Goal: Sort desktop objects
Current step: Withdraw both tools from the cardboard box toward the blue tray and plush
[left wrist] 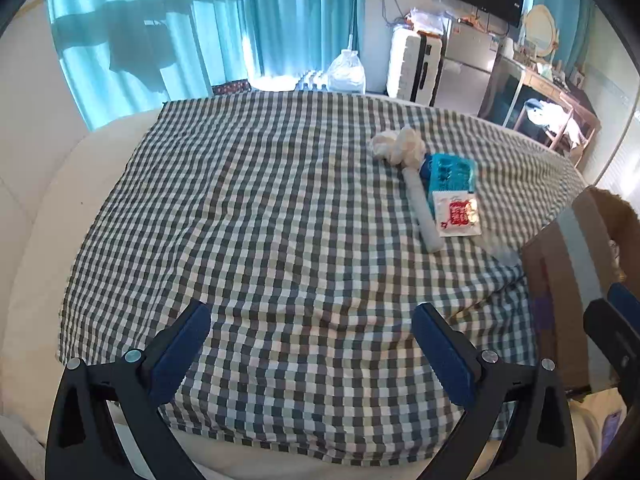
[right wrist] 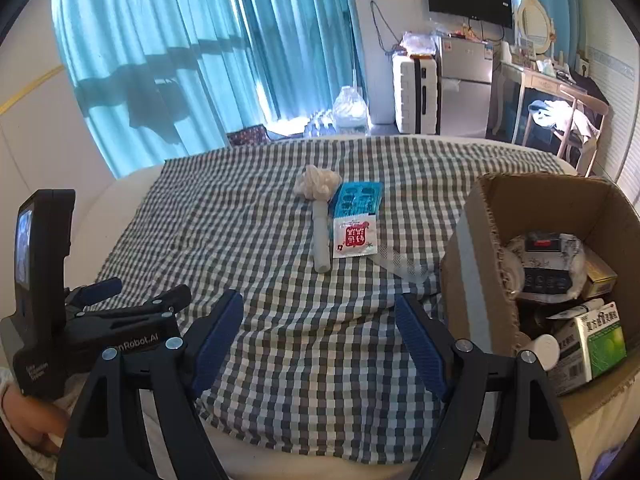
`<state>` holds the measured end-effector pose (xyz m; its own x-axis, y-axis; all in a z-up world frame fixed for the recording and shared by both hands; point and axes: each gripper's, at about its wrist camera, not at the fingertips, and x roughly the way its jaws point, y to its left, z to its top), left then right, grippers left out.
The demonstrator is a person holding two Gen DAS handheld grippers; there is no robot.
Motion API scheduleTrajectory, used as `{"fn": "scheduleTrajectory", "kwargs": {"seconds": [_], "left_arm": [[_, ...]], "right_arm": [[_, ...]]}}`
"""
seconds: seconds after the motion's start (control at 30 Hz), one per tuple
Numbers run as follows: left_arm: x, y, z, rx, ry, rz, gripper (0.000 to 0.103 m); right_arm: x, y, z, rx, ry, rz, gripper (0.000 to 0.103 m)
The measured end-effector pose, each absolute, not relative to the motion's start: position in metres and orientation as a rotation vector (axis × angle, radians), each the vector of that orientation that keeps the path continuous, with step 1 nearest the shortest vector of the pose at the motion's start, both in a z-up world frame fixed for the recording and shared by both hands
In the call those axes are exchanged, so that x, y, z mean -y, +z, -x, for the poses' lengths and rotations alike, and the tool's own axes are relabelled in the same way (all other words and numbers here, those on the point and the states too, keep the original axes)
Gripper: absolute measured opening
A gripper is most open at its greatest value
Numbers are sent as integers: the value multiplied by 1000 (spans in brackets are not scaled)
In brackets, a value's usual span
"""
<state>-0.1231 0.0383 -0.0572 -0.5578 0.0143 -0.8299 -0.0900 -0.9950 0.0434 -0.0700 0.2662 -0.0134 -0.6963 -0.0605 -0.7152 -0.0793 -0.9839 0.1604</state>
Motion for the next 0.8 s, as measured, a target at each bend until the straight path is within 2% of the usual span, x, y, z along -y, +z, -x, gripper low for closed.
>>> {"fn": "scheduleTrajectory", "kwargs": {"seconds": [0.47, 0.73, 0.8], "left_arm": [[-27, -105, 164, -126, 2750, 1505, 103], [-17, -137, 191, -68, 2725, 1566, 103], [-13, -146, 198, -54, 2720, 1582, 103]], "right_arm": [[-255, -66, 139, -248, 2813, 1337, 78], [-247, -106, 195, -246, 2846, 1412, 59], [-248, -116, 211, -261, 2839, 1407, 51]]}}
